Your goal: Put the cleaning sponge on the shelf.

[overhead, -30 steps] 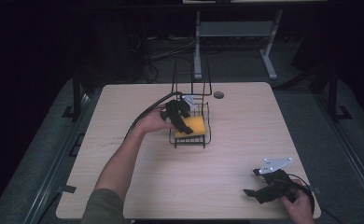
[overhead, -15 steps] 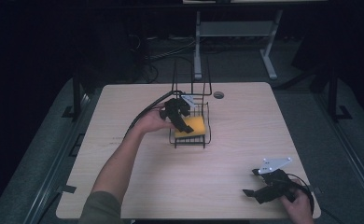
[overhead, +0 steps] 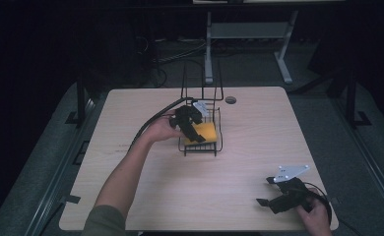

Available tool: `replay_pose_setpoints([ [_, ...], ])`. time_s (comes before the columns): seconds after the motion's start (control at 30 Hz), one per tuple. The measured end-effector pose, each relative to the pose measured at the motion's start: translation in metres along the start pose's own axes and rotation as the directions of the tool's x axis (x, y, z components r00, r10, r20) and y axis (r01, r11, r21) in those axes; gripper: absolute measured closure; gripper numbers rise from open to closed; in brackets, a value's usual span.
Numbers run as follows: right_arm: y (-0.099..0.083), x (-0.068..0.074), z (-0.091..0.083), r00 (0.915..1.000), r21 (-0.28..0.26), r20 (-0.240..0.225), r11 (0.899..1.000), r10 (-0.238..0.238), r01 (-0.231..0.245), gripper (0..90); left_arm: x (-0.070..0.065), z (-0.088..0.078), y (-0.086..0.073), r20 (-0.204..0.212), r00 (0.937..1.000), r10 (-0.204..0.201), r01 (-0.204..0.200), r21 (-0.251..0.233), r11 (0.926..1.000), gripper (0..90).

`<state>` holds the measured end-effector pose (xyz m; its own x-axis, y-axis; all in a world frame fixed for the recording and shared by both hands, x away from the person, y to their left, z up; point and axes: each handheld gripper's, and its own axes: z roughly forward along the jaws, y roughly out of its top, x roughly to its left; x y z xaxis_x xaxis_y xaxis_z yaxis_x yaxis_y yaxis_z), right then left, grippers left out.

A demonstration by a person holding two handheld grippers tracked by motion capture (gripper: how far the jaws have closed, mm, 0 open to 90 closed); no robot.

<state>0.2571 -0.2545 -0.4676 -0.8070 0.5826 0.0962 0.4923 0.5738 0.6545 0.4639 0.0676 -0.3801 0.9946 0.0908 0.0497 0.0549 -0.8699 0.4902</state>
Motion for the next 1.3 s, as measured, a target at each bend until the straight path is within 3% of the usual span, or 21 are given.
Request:
replay_pose_setpoints([
  [0.23, 0.0, 0.0, -0.001, 1.0, -0.003, -0.001, 1.0, 0.004, -0.004, 13.9, -0.003, 0.0, 0.001, 0.004, 1.0, -0.004, 0.004, -0.001, 1.0, 19.8],
  [0.33, 0.0, 0.0, -0.001, 1.0, 0.0, 0.001, 1.0, -0.001, 0.001, 13.9, -0.008, -0.002, -0.002, -0.018, 0.9998, 0.004, -0.004, -0.02, 0.9998, 20.4],
  [0.43, -0.001, 0.0, -0.002, 1.0, -0.003, 0.002, 1.0, -0.007, 0.007, 13.9, -0.011, -0.001, -0.005, -0.011, 0.9998, -0.014, 0.014, -0.007, 0.9999, 20.6],
  [0.7, -0.002, 0.0, -0.003, 1.0, -0.012, 0.006, 1.0, -0.004, 0.004, 13.9, -0.027, -0.005, -0.011, -0.025, 0.9995, 0.017, -0.017, -0.012, 0.9998, 20.5],
  [0.8, -0.002, 0.001, -0.004, 1.0, -0.012, 0.009, 1.0, -0.004, 0.004, 13.9, -0.034, -0.009, -0.015, -0.032, 0.9994, 0.009, -0.011, -0.034, 0.9994, 20.9],
  [0.87, -0.002, 0.002, -0.004, 0.9999, -0.01, 0.01, 1.0, -0.005, 0.005, 13.9, -0.038, -0.011, -0.016, -0.029, 0.9995, 0.011, -0.012, -0.024, 0.9997, 20.8],
  [0.93, -0.002, 0.002, -0.004, 0.9999, -0.008, 0.013, 1.0, -0.004, 0.005, 13.9, -0.043, -0.013, -0.017, -0.04, 0.9987, 0.03, -0.031, -0.026, 0.9992, 20.0],
  [1.3, -0.003, 0.003, -0.005, 0.9997, -0.012, 0.021, 1.0, -0.01, 0.01, 13.9, -0.066, -0.019, -0.023, -0.034, 0.9982, 0.05, -0.051, -0.047, 0.9976, 20.4],
])
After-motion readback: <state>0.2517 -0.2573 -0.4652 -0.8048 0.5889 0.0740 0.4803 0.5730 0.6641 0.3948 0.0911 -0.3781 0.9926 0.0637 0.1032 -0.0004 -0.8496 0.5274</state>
